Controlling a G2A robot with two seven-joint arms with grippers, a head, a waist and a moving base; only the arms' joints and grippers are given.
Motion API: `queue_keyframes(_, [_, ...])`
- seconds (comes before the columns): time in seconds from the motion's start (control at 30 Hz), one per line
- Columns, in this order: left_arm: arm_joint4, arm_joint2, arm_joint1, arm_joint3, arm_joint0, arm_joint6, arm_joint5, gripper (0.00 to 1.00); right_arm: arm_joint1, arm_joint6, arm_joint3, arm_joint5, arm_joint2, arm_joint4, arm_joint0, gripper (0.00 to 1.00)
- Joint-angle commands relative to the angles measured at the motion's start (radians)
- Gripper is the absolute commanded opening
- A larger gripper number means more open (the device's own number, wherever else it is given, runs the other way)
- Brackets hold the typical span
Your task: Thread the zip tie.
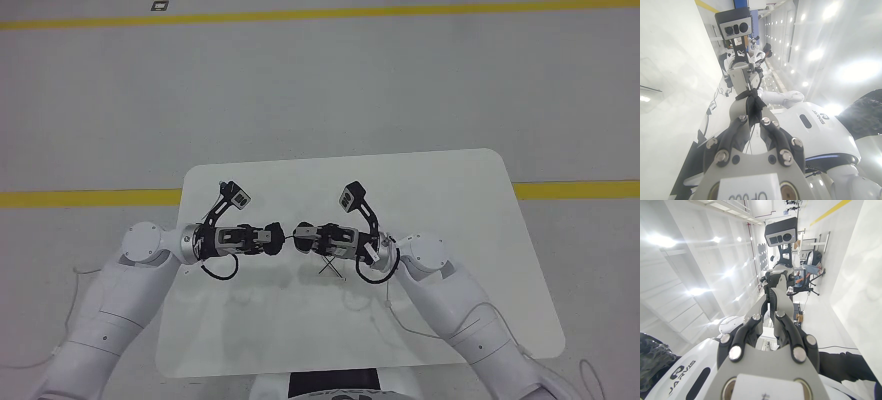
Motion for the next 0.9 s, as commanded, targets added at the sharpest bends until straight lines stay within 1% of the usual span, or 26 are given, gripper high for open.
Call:
queue_keyframes(0.0, [0.000,0.000,0.000,0.000,0.000,0.000,0.000,0.00,0.001,-0.002,-0.002,0.000,0.000,-0.004,0.000,0.00])
queue_keyframes(0.07, [0.000,0.000,0.000,0.000,0.000,0.000,0.000,0.00,0.002,-0.004,-0.003,0.000,-0.001,-0.008,-0.001,0.00])
queue_keyframes(0.1, [0.000,0.000,0.000,0.000,0.000,0.000,0.000,0.22,0.002,-0.006,-0.005,-0.001,-0.001,-0.010,-0.001,0.00])
queue_keyframes(0.17, [0.000,0.000,0.000,0.000,0.000,0.000,0.000,0.49,0.003,-0.010,-0.006,-0.002,-0.001,-0.012,-0.002,0.00])
queue_keyframes(0.2, [0.000,0.000,0.000,0.000,0.000,0.000,0.000,0.68,0.004,-0.013,-0.008,-0.003,0.000,-0.013,-0.003,0.00])
queue_keyframes(0.23, [0.000,0.000,0.000,0.000,0.000,0.000,0.000,0.79,0.004,-0.015,-0.008,-0.003,0.001,-0.014,-0.003,0.00])
queue_keyframes(0.27, [0.000,0.000,0.000,0.000,0.000,0.000,0.000,0.95,0.005,-0.017,-0.009,-0.004,0.001,-0.014,-0.004,0.00])
queue_keyframes(0.3, [0.000,0.000,0.000,0.000,0.000,0.000,0.000,1.00,0.005,-0.019,-0.010,-0.004,0.002,-0.013,-0.004,0.00])
queue_keyframes(0.37, [0.001,0.001,0.000,-0.001,0.001,0.007,0.002,1.00,0.006,-0.025,-0.011,-0.005,0.005,-0.011,-0.006,0.00])
queue_keyframes(0.43, [0.011,0.005,-0.001,-0.019,0.006,0.040,0.009,1.00,0.006,-0.033,-0.012,-0.006,0.007,-0.006,-0.008,0.00])
queue_keyframes(0.47, [0.013,0.005,-0.001,-0.022,0.008,0.045,0.010,1.00,0.007,-0.038,-0.013,-0.007,0.008,-0.004,-0.008,0.00])
queue_keyframes(0.67, [0.016,0.003,0.001,-0.032,0.013,0.050,0.017,1.00,0.005,-0.072,-0.015,-0.016,0.009,0.021,-0.015,0.00])
queue_keyframes(0.87, [0.012,0.005,0.002,-0.032,0.013,0.053,0.021,1.00,0.002,-0.102,-0.013,-0.027,0.004,0.037,-0.015,0.00])
